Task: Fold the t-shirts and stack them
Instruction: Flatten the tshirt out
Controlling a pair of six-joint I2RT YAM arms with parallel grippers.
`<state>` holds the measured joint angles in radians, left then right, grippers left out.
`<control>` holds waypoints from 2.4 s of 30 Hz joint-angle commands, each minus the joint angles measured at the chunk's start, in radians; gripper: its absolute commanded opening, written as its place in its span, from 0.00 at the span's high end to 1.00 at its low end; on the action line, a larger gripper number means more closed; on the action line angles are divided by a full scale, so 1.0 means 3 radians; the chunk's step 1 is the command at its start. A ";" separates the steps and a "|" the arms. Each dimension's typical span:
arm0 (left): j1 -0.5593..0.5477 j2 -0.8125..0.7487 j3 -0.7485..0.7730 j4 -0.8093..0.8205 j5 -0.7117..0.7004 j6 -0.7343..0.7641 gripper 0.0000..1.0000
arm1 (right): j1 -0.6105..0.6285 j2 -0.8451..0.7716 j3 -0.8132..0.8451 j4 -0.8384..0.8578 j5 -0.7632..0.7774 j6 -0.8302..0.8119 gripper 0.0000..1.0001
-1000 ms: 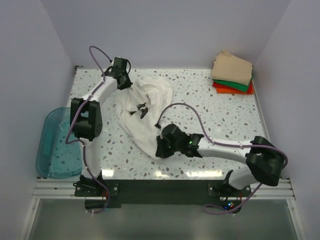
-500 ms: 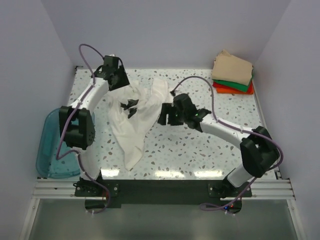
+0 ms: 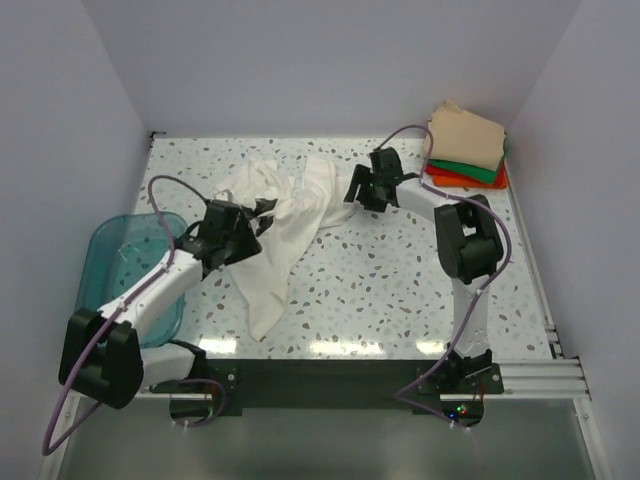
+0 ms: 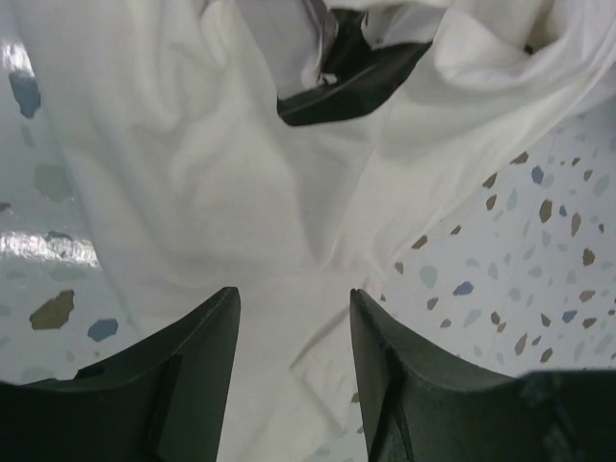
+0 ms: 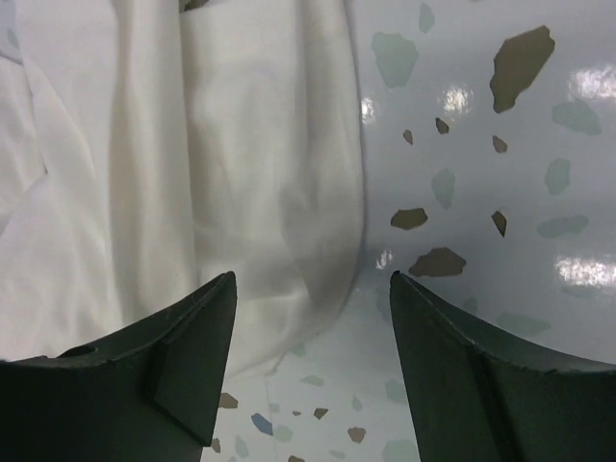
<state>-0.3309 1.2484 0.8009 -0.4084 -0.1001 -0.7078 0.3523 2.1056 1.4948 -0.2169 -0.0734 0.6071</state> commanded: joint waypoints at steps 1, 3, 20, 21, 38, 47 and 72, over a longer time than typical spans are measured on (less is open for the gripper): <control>-0.0144 -0.0336 -0.0316 0.0150 0.0007 -0.0330 0.46 | 0.0007 0.0032 0.0370 0.0074 -0.0083 -0.0014 0.32; -0.0170 -0.0525 -0.0435 0.0144 0.0037 -0.0427 0.48 | 0.0012 0.0053 0.0473 0.0084 -0.0026 -0.0019 0.34; -0.0231 -0.1073 -0.0691 -0.0173 0.0226 -0.0530 0.53 | 0.0022 0.1367 0.2542 0.0074 -0.0225 0.0057 0.47; -0.0231 -0.1073 -0.0681 -0.0183 0.0242 -0.0514 0.53 | 0.0022 0.1504 0.2610 0.0074 -0.0241 0.0052 0.47; -0.0231 -0.1124 -0.0793 -0.0254 0.0318 -0.0540 0.53 | 0.0170 0.1588 0.2433 0.0421 -0.0083 -0.0050 0.54; -0.0237 -0.1119 -0.0860 -0.0249 0.0318 -0.0540 0.53 | 0.0237 0.1301 0.2135 0.0651 0.0234 -0.0397 0.53; -0.0237 -0.1068 -0.0921 -0.0234 0.0303 -0.0535 0.53 | 0.0390 0.1428 0.2457 0.0616 0.0388 -0.0802 0.51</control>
<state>-0.3954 0.9234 0.5377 -0.4938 -0.0113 -0.8558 0.4606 2.5755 2.1700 -0.0669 0.0174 0.4004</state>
